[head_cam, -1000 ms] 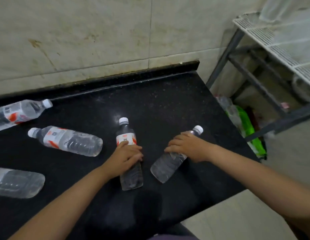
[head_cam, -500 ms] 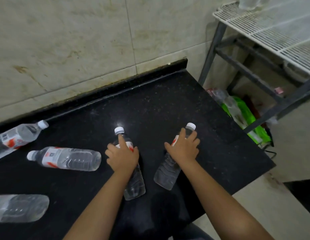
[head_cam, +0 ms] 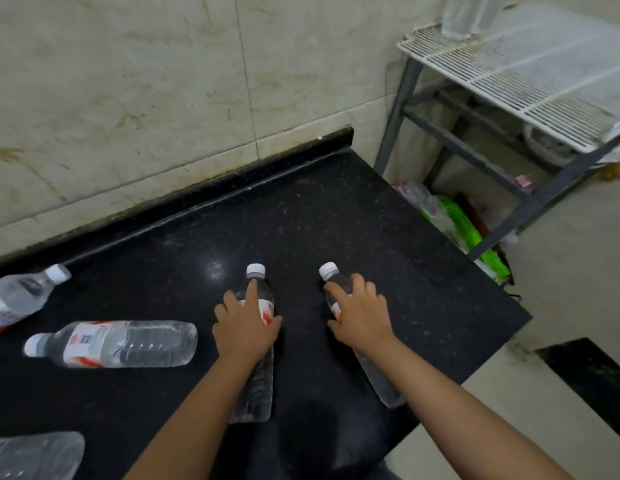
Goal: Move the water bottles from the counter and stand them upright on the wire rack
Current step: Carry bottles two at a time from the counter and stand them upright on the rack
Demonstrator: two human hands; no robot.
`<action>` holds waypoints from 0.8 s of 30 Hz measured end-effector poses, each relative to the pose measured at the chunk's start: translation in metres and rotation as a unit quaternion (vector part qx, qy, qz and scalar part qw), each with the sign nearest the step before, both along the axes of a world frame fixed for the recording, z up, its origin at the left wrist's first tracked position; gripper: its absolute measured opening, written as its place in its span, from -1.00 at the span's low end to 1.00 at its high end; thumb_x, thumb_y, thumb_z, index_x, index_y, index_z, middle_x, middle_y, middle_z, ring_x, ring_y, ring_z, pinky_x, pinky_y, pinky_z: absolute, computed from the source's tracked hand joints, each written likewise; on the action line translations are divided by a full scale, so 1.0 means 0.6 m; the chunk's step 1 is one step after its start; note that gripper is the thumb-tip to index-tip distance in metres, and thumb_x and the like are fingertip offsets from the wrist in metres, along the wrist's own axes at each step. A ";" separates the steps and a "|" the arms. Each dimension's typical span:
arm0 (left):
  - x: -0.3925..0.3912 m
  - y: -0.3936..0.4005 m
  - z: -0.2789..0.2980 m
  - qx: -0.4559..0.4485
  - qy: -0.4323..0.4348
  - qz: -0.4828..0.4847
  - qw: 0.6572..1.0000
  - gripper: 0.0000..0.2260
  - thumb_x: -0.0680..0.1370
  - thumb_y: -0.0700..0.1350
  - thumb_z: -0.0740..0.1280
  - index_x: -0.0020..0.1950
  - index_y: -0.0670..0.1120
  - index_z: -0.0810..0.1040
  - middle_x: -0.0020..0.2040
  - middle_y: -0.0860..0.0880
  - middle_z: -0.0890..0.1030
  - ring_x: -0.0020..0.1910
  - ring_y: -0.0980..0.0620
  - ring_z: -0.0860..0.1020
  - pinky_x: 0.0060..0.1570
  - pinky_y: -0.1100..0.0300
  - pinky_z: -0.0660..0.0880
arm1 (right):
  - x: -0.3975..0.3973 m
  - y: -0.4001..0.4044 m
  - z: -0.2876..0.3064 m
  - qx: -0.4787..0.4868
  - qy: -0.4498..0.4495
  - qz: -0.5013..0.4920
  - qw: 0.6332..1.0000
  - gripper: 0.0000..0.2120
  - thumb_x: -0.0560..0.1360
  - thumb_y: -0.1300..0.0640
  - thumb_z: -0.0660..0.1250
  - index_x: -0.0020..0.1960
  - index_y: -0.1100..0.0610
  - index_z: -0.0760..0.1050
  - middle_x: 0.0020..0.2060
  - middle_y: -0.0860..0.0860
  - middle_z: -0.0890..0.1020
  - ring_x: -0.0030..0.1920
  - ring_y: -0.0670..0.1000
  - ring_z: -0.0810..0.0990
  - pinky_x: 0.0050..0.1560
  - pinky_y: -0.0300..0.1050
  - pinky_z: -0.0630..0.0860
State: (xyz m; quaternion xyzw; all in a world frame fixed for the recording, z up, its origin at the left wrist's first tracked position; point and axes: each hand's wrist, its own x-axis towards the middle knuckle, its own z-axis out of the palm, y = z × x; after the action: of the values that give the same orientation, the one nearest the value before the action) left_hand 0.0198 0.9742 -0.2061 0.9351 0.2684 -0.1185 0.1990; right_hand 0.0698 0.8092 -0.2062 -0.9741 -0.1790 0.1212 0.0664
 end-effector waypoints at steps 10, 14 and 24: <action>-0.016 -0.031 0.057 0.023 -0.116 -0.038 0.992 -0.44 0.54 -0.03 0.27 0.48 -0.07 0.14 0.28 -0.29 0.30 0.22 -0.23 0.32 0.13 -0.08 0.43 | 0.003 -0.057 0.029 0.144 -0.108 -0.016 0.984 -0.51 0.38 0.15 0.42 0.25 0.07 0.33 0.17 0.29 0.42 0.07 0.29 0.44 0.04 0.13 0.45; 0.024 -0.102 0.109 0.062 -0.210 -0.083 0.972 -0.43 0.51 -0.09 0.32 0.46 -0.16 0.19 0.28 -0.37 0.32 0.18 -0.33 0.34 0.11 -0.16 0.42 | 0.023 -0.116 0.053 0.218 -0.251 -0.016 0.943 -0.57 0.30 0.12 0.39 0.10 0.13 0.29 0.05 0.35 0.46 -0.13 0.30 0.55 -0.21 0.12 0.58; 0.183 -0.429 0.262 0.143 -0.495 -0.097 0.851 -0.52 0.44 -0.03 0.16 0.27 -0.27 0.22 0.04 -0.57 0.45 -0.10 -0.51 0.50 -0.11 -0.30 0.48 | 0.170 -0.406 0.243 0.352 -0.442 0.096 0.820 -0.61 0.41 0.01 0.18 0.18 0.11 0.21 0.16 0.11 0.20 0.10 0.17 0.26 0.12 0.15 0.42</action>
State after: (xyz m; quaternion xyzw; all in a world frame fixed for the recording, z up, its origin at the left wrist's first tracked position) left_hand 0.1298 0.7166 -0.0489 0.9091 0.0564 0.3815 0.1574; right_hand 0.1716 0.5658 -0.0607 -0.8112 -0.3125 -0.3879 0.3063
